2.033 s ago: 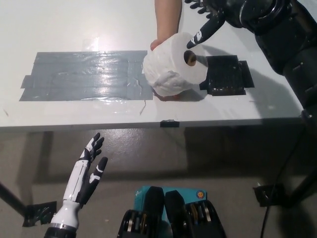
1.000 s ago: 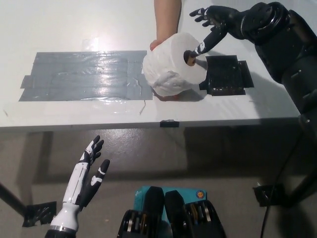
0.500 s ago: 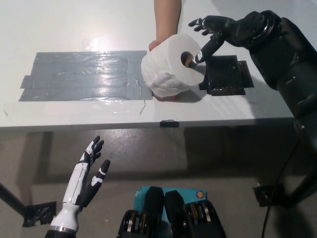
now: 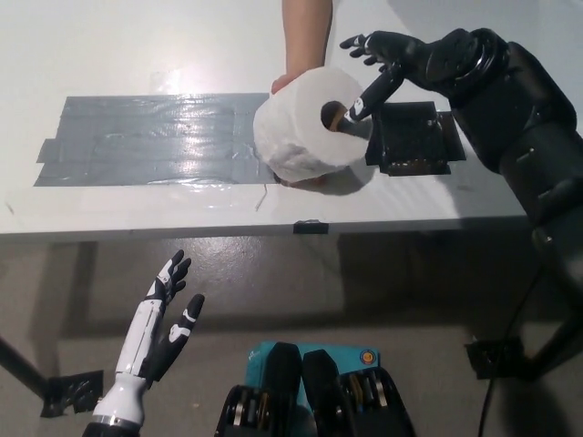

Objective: A person hands over a roll of toilet paper to the robot , and the robot inserts its right thumb into the hole in the centre to grab the roll, and then places it on the balck area on the desk.

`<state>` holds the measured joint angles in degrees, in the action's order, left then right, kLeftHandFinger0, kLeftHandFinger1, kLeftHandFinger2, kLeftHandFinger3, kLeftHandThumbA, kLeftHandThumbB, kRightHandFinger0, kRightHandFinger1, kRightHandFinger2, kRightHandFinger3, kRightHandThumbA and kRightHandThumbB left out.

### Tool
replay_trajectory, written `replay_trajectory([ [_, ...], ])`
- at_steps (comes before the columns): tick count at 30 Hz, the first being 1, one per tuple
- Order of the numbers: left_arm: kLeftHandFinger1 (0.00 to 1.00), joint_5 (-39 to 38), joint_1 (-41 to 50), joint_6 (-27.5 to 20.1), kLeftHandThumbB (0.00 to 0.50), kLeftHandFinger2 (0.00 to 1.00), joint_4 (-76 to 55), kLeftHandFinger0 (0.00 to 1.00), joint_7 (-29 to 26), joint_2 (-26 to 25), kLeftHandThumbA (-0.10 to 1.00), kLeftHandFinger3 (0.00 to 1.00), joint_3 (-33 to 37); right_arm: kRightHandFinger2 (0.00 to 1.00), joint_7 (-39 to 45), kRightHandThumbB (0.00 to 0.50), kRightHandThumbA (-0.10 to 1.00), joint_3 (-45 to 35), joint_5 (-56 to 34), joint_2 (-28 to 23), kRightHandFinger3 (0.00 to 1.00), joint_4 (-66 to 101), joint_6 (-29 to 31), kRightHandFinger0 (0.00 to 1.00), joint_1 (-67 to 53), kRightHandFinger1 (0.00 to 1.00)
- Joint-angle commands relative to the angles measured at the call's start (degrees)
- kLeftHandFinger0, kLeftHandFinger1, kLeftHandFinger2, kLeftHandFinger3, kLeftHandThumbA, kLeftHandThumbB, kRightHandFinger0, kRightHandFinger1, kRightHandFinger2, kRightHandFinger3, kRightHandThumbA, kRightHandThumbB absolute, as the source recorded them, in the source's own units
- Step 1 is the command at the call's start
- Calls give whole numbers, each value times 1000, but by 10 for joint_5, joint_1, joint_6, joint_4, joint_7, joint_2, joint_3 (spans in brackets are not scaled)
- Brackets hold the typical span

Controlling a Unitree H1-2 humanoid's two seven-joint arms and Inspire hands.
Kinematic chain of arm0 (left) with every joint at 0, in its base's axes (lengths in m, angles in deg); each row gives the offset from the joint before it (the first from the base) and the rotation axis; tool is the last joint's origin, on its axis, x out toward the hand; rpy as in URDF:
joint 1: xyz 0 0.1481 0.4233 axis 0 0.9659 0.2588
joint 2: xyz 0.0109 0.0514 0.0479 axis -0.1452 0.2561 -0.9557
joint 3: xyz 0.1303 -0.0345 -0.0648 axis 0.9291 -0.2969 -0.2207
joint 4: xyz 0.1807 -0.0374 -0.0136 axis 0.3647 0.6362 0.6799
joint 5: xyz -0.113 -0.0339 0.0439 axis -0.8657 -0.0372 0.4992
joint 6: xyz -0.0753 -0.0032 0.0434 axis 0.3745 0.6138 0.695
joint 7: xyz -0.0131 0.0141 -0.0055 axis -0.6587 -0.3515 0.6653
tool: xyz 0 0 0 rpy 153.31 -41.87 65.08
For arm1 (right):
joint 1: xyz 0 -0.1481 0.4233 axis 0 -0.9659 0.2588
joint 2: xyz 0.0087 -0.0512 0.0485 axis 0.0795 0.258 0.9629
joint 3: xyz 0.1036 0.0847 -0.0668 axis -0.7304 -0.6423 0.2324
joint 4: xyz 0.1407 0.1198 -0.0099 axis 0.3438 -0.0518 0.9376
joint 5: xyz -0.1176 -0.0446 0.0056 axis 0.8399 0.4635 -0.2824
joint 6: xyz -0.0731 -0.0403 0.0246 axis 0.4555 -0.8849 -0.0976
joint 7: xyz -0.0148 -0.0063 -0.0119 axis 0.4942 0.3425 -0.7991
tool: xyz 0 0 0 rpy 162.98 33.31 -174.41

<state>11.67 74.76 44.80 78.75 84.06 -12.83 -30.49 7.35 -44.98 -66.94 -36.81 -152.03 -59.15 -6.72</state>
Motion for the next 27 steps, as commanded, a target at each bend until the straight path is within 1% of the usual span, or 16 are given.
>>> replay_trajectory([
  [1,1000,-2,1,-14,157,1000,-12,1000,-2,-3,845,1000,-1,1000,-71,407,1000,-8,9,12,1000,7,36,1000,21,1000],
  [3,1000,2,1,-14,157,1000,-12,1000,-5,-2,846,1000,-2,1000,-85,409,1000,-14,5,13,1000,8,40,1000,21,1000],
  [4,1000,2,1,-14,156,1000,-12,1000,-5,-3,849,1000,-1,1000,-95,422,1000,-22,0,14,1000,9,41,1000,23,1000],
  [6,1000,1,3,-12,156,1000,-15,1000,-3,-3,854,1000,-1,1000,-103,418,1000,-30,-4,14,1000,14,42,1000,22,1000],
  [8,1000,2,4,-10,157,1000,-18,1000,-3,-3,855,1000,-1,1000,-120,396,988,-39,-6,16,1000,20,51,1000,19,1000],
  [11,1000,4,3,-13,154,1000,-15,1000,-4,-4,866,1000,0,1000,-142,396,988,-43,0,17,1000,15,73,1000,14,1000],
  [15,1000,4,4,-8,152,1000,-17,1000,-3,-3,856,1000,0,1000,-170,368,1000,-40,8,19,1000,10,100,1000,8,1000],
  [16,1000,4,4,-12,143,1000,-15,1000,-3,-3,852,1000,0,1000,-177,361,993,-40,9,20,1000,8,106,1000,7,1000],
  [17,1000,4,4,-14,142,1000,-14,1000,-3,-4,852,1000,0,1000,-180,352,989,-41,8,20,1000,8,107,1000,7,1000],
  [19,1000,5,4,-15,142,1000,-13,1000,-3,-4,853,1000,1,1000,-182,350,987,-42,7,21,1000,7,107,1000,7,1000],
  [21,1000,8,2,-17,147,1000,-12,1000,-6,-4,858,1000,0,1000,-186,329,981,-40,8,21,1000,8,106,1000,9,1000],
  [22,1000,6,3,-12,149,1000,-16,1000,-4,-3,856,1000,0,1000,-188,341,984,-40,9,20,1000,5,110,1000,10,1000],
  [23,1000,6,3,-11,142,1000,-16,1000,-4,-3,851,1000,0,1000,-188,342,983,-40,8,20,1000,4,110,1000,10,1000],
  [24,1000,4,2,-12,146,1000,-16,1000,-3,-3,847,1000,0,1000,-187,349,979,-41,6,20,1000,3,109,1000,11,1000],
  [26,1000,4,1,-17,141,1000,-12,1000,-4,-3,844,1000,-1,1000,-185,343,970,-43,4,20,1000,2,109,1000,11,1000],
  [27,1000,4,2,-16,147,1000,-13,1000,-4,-4,844,1000,-1,1000,-183,341,946,-45,1,19,1000,1,110,1000,10,1000],
])
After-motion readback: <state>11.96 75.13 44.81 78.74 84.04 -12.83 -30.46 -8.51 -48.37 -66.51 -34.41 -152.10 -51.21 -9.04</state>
